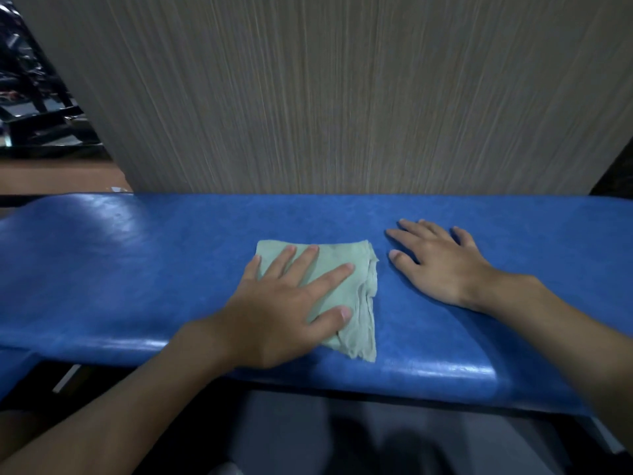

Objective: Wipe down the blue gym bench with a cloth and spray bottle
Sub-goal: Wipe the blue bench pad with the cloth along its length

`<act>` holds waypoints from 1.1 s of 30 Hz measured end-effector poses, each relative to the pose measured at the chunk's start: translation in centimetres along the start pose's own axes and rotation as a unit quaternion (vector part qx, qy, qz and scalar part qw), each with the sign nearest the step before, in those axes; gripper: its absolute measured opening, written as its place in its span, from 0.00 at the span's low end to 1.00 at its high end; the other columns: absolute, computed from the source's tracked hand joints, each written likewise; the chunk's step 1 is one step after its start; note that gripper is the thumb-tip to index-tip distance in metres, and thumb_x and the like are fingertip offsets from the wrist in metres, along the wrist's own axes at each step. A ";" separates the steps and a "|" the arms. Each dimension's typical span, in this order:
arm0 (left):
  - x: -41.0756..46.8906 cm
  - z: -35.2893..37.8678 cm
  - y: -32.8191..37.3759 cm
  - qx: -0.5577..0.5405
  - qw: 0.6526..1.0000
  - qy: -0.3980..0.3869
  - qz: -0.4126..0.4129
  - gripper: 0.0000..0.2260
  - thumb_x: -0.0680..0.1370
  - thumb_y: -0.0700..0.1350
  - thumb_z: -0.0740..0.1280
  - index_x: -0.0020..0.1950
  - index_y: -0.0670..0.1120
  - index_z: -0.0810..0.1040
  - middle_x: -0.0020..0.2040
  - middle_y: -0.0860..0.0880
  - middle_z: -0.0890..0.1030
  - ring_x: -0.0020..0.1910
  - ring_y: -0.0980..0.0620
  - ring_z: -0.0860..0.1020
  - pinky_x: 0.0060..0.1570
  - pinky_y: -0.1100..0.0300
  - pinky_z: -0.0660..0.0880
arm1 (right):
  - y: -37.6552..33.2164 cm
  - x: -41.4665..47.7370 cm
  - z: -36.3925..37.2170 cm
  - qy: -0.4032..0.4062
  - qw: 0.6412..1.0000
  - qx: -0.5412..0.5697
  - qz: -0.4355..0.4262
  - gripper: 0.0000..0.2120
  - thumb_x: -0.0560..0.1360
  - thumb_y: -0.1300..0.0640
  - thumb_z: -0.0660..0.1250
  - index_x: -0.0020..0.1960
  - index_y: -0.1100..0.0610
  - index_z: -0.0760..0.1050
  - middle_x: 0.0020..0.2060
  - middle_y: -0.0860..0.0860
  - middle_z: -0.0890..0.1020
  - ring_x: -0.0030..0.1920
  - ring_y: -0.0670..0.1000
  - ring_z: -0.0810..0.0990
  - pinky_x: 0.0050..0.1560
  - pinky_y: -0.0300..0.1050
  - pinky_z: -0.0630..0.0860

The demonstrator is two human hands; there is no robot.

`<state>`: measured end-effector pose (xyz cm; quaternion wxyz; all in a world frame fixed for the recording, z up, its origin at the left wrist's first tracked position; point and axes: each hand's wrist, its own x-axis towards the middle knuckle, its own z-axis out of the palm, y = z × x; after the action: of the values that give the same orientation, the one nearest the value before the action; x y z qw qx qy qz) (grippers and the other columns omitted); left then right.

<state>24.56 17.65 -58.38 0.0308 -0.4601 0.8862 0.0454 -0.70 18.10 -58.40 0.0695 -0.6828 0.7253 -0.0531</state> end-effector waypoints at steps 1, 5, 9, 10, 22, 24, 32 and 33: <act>1.2 -0.1 -0.5 0.007 1.000 -0.005 -0.002 0.30 0.69 0.76 0.37 0.71 0.77 0.34 0.81 0.55 0.39 0.80 0.51 0.37 0.75 0.39 0.40 | 0.1 0.1 0.1 0.001 1.000 -0.004 -0.001 0.27 0.81 0.39 0.44 0.79 0.42 0.52 0.80 0.42 0.50 0.79 0.46 0.46 0.76 0.59 0.41; 7.7 -0.7 -3.0 0.006 1.000 -0.015 -0.018 0.26 0.77 0.72 0.43 0.74 0.75 0.39 0.82 0.54 0.40 0.80 0.49 0.39 0.75 0.38 0.39 | 0.1 0.0 0.3 0.004 1.000 -0.013 -0.004 0.27 0.81 0.39 0.42 0.79 0.41 0.50 0.80 0.42 0.49 0.79 0.45 0.44 0.77 0.58 0.40; 14.6 -1.8 -5.3 0.001 0.999 -0.017 -0.040 0.26 0.77 0.72 0.43 0.74 0.74 0.42 0.82 0.54 0.42 0.80 0.48 0.42 0.75 0.37 0.40 | 0.0 0.0 0.3 0.007 1.000 -0.010 -0.004 0.27 0.80 0.39 0.41 0.79 0.41 0.50 0.79 0.41 0.49 0.78 0.45 0.43 0.77 0.58 0.40; 15.8 -2.2 -5.6 -0.004 0.999 -0.020 -0.049 0.26 0.77 0.72 0.44 0.75 0.74 0.43 0.82 0.54 0.43 0.80 0.48 0.42 0.75 0.36 0.41 | 0.0 0.0 0.2 0.008 1.000 -0.009 -0.004 0.27 0.80 0.39 0.41 0.79 0.41 0.50 0.79 0.41 0.49 0.78 0.45 0.43 0.77 0.58 0.40; 8.8 -1.0 -3.9 -0.006 1.000 -0.008 -0.027 0.26 0.78 0.70 0.43 0.75 0.73 0.41 0.82 0.54 0.41 0.80 0.49 0.39 0.75 0.38 0.38 | 0.1 -0.1 0.1 0.014 1.000 0.010 -0.004 0.27 0.80 0.38 0.44 0.78 0.41 0.54 0.79 0.41 0.52 0.78 0.45 0.46 0.76 0.58 0.42; 5.1 -0.3 -3.1 0.006 1.000 -0.006 -0.020 0.27 0.76 0.72 0.41 0.74 0.73 0.38 0.82 0.54 0.41 0.80 0.49 0.39 0.75 0.38 0.40 | -0.1 -0.1 -0.1 0.008 1.000 -0.002 -0.001 0.27 0.80 0.39 0.45 0.78 0.41 0.54 0.79 0.42 0.53 0.78 0.46 0.48 0.76 0.58 0.43; -2.7 0.6 -1.0 0.017 0.999 0.033 -0.018 0.31 0.67 0.73 0.34 0.71 0.75 0.33 0.81 0.56 0.41 0.80 0.52 0.40 0.75 0.40 0.43 | -2.5 0.2 -0.5 0.027 0.999 0.025 -0.023 0.25 0.81 0.40 0.49 0.78 0.43 0.57 0.79 0.43 0.56 0.78 0.48 0.50 0.76 0.61 0.43; -2.3 0.5 -1.2 0.011 0.999 0.029 -0.017 0.32 0.67 0.73 0.35 0.71 0.76 0.34 0.81 0.56 0.42 0.80 0.52 0.40 0.75 0.40 0.42 | -2.7 0.3 -0.2 0.016 0.999 0.016 -0.026 0.26 0.81 0.39 0.48 0.78 0.42 0.55 0.79 0.43 0.54 0.79 0.48 0.49 0.76 0.60 0.42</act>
<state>26.93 18.89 -58.72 0.0107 -0.4761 0.8791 0.0212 1.91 17.59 -57.78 0.0669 -0.6995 0.7073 -0.0774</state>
